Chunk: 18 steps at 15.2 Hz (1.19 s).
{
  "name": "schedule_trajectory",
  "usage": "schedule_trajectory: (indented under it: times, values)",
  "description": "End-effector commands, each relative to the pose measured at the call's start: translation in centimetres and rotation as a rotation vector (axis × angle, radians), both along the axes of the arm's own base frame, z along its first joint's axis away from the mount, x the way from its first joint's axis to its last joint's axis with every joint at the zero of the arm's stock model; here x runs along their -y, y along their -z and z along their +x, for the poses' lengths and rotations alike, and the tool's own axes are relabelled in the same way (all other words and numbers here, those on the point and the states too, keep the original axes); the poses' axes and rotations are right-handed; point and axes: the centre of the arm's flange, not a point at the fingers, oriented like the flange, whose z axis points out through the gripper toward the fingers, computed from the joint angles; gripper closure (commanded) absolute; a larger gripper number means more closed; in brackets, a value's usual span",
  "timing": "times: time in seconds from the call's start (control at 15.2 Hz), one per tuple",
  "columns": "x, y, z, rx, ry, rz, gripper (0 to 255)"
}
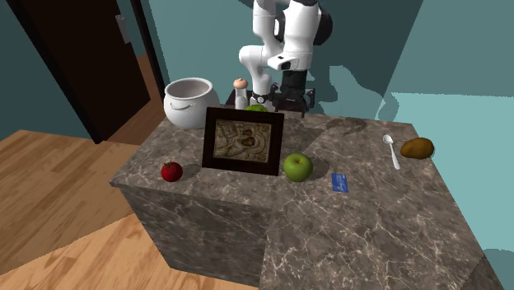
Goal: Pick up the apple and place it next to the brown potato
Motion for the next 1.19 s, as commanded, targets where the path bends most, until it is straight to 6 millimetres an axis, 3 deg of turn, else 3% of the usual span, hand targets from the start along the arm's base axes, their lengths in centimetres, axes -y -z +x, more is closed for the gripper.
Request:
schedule_trajectory:
  times: [0.0,0.53,1.12]
  values:
    - [-1.6,1.0,2.1,0.002,0.023,-0.014,0]
    - [-6.8,5.6,10.0,0.009,0.099,-0.069,0]
    - [-6.3,9.6,10.6,0.009,0.099,-0.069,0]
